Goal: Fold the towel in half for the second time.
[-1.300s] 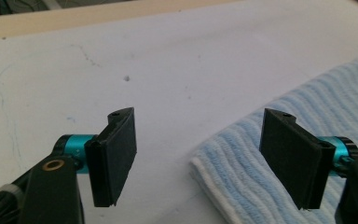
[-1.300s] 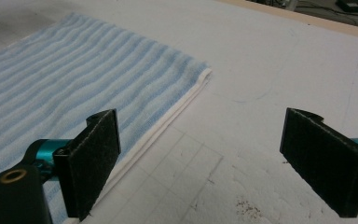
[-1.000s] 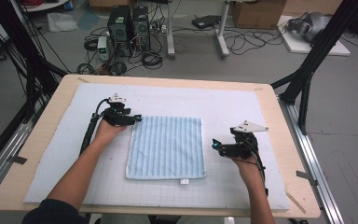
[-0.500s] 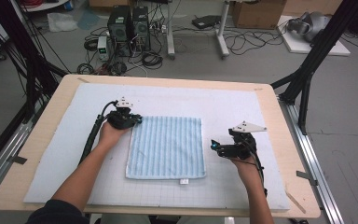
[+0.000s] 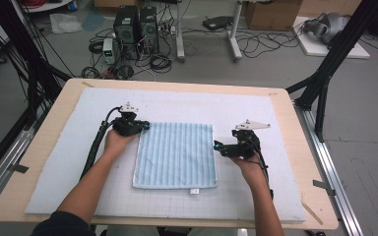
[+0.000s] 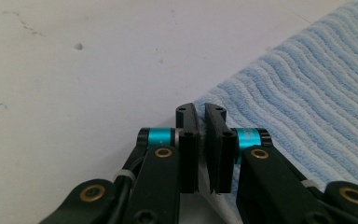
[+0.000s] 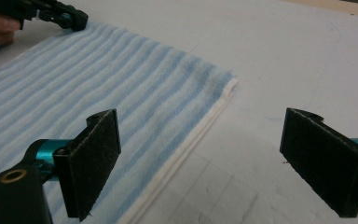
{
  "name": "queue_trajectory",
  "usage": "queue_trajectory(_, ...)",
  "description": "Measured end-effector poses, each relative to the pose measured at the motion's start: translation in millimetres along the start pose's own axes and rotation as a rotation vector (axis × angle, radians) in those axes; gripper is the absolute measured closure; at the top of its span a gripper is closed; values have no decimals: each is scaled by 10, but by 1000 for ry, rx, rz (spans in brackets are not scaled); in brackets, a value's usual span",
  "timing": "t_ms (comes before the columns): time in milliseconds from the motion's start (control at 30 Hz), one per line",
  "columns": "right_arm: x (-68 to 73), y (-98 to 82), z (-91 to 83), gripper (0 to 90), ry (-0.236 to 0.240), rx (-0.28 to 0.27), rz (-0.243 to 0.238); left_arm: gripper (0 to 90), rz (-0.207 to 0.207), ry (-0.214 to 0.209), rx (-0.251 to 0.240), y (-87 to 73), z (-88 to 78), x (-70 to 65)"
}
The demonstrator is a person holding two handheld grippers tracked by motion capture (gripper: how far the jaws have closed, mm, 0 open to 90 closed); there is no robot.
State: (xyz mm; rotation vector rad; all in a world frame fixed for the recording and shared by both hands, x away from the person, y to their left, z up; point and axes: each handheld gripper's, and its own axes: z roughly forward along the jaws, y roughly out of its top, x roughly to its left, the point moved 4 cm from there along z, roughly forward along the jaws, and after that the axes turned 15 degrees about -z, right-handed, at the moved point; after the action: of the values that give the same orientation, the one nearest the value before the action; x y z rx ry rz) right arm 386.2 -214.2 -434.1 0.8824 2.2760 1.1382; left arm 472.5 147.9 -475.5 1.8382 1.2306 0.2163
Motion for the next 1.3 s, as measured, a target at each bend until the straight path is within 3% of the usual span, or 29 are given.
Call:
queue_trajectory(200, -115, 189, 320, 116, 4, 58, -33, 839, -5, -5, 1, -2, -3, 8)
queue_trajectory(400, -188, 229, 606, 116, 20, 115, -47, 838, -8, -9, 1, -3, -3, 10)
queue_trajectory(633, -263, 245, 821, 177, 15, 131, -22, 837, -10, -10, 1, -4, -3, 11)
queue_trajectory(700, -271, 230, 868, 280, 28, 138, -7, 837, -15, -12, -1, -4, -3, 11)
queue_trajectory(800, -276, 212, 921, 313, 39, 146, -5, 837, -14, -13, 1, -5, -4, 14)
queue_trajectory(1000, -276, 176, 954, 528, 52, 177, -11, 837, -13, -12, -1, -5, -2, 10)
queue_trajectory(1033, -273, 177, 956, 548, 48, 181, -23, 837, -12, -12, -1, -5, -3, 10)
queue_trajectory(1167, -206, 210, 962, 788, 81, 186, -65, 838, -10, -13, 2, -6, -7, 10)
queue_trajectory(1233, -186, 230, 965, 818, 72, 196, -98, 841, -24, -25, -1, -3, -13, 14)
queue_trajectory(1300, -193, 246, 956, 824, 55, 191, -98, 843, -56, -37, -11, 11, -25, 41)
